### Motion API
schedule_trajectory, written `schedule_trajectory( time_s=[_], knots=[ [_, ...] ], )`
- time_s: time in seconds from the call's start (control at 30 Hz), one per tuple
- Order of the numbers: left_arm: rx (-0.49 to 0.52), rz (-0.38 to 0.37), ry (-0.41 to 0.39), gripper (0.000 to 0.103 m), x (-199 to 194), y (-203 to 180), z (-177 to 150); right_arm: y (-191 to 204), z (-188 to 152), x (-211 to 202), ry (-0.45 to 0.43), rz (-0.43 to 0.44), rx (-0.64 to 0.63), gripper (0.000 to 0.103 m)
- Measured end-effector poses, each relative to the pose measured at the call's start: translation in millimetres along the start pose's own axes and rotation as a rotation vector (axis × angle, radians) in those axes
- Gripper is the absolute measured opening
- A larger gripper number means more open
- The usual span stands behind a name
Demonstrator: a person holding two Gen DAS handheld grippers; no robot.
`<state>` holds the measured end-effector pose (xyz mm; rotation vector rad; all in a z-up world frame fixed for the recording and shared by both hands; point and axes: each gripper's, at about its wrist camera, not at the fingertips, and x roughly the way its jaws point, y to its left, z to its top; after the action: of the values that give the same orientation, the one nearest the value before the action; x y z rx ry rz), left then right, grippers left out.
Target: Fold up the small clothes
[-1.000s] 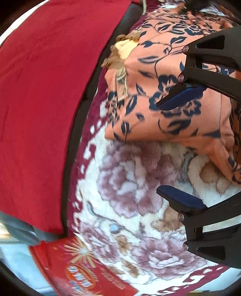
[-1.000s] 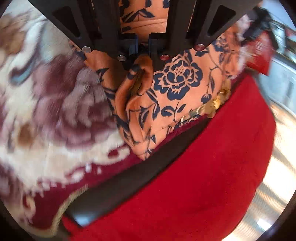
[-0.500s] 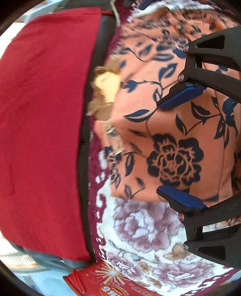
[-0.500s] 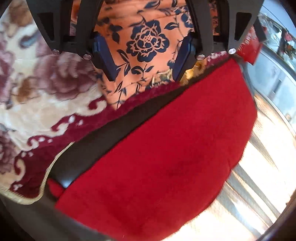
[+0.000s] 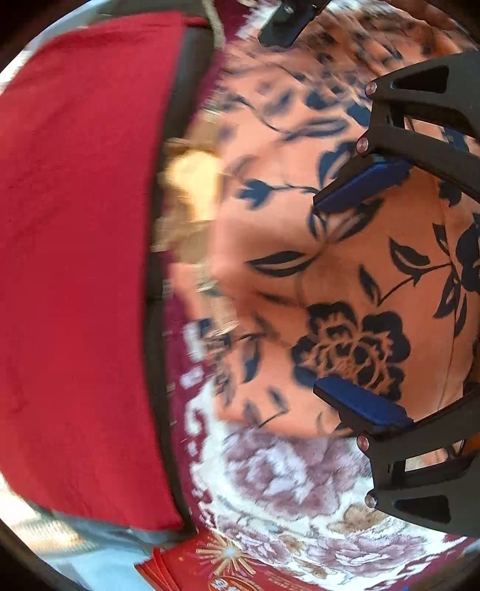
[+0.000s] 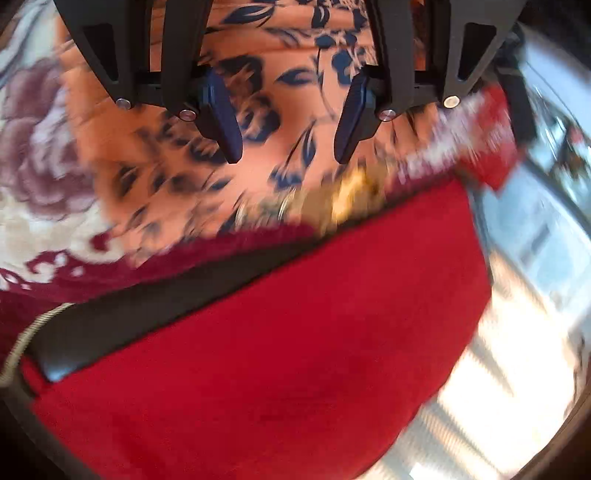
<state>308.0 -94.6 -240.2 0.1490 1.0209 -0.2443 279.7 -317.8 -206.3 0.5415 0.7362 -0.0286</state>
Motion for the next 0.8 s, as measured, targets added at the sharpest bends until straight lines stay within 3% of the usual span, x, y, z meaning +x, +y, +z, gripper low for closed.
schedule_trajectory(
  time_s=[0.07, 0.17, 0.27, 0.33, 0.4, 0.53, 0.67, 0.8],
  knots=[
    [-0.024, -0.010, 0.023, 0.095, 6.7, 2.6, -0.6, 6.2, -12.3, 25.0, 0.120, -0.064, -0.024, 0.056],
    [-0.038, -0.003, 0.009, 0.095, -1.6, 6.8, 0.1, 5.9, -14.1, 17.9, 0.110, -0.062, -0.024, 0.054],
    [0.013, 0.032, -0.047, 0.095, -22.2, 6.1, -5.7, -6.1, -24.8, -10.0, 0.074, -0.052, 0.035, 0.054],
    [0.062, 0.037, -0.017, 0.095, -23.7, 2.0, -13.7, -19.0, -29.2, -16.2, 0.083, -0.102, 0.042, 0.054],
    [0.091, 0.050, 0.005, 0.095, -22.2, -3.3, -25.6, -32.3, -31.7, -13.3, 0.144, -0.091, 0.061, 0.055],
    [0.079, 0.050, -0.039, 0.095, -40.8, 0.2, -35.3, -31.9, -37.7, -35.7, 0.126, -0.070, 0.081, 0.055],
    [0.068, 0.072, -0.127, 0.095, -62.1, -1.2, -44.8, -29.7, -46.8, -65.3, 0.051, -0.068, 0.069, 0.054],
    [0.074, 0.092, -0.193, 0.095, -75.9, -6.7, -43.2, -18.3, -39.0, -66.3, -0.013, -0.057, 0.026, 0.054]
  ],
)
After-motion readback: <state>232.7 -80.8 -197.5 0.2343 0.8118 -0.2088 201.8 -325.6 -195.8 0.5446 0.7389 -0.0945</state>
